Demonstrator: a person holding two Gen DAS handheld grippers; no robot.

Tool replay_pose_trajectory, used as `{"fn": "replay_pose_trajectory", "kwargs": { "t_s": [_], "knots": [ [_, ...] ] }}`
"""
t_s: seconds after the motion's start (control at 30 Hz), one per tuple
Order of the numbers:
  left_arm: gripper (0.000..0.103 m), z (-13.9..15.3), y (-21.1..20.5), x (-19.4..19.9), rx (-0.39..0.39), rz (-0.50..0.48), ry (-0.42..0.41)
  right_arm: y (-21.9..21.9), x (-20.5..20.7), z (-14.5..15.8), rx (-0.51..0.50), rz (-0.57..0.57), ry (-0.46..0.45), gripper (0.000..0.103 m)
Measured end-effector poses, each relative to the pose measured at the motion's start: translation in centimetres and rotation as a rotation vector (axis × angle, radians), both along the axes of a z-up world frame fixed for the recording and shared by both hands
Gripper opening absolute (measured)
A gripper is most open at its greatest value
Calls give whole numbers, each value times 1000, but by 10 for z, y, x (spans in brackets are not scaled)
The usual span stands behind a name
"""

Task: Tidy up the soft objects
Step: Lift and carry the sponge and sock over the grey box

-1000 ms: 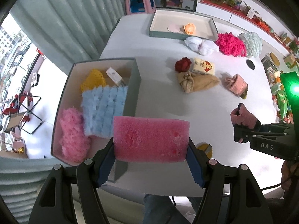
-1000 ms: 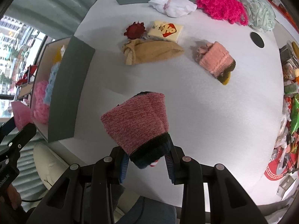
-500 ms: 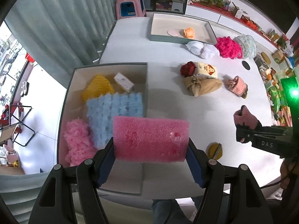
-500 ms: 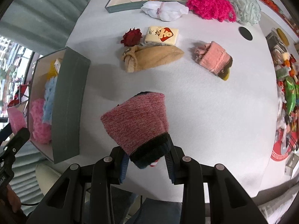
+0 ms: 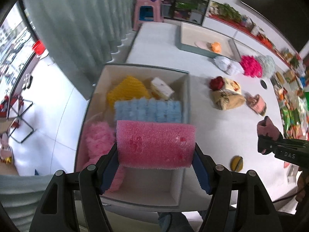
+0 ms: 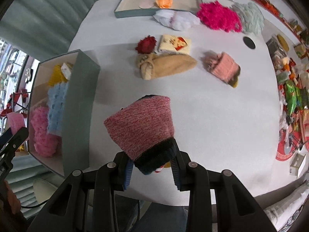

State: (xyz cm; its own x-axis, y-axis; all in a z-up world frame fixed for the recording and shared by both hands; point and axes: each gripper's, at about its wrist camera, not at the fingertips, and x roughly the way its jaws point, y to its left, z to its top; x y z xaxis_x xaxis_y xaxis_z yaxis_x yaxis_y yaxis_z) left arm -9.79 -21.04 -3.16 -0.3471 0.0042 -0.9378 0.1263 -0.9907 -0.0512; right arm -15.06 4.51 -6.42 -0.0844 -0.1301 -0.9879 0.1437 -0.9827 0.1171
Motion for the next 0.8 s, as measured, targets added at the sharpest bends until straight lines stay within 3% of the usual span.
{"fn": "replay_pose_trajectory", "kwargs": {
  "t_s": [0.43,0.8],
  "knots": [
    [71,-23,-67,41,28,251,-18,-94,-17,20,-17,223,16,37],
    [71,-39,-73,47,32,270,-62,-170,-2,15,-33,414,-17,37]
  ]
}}
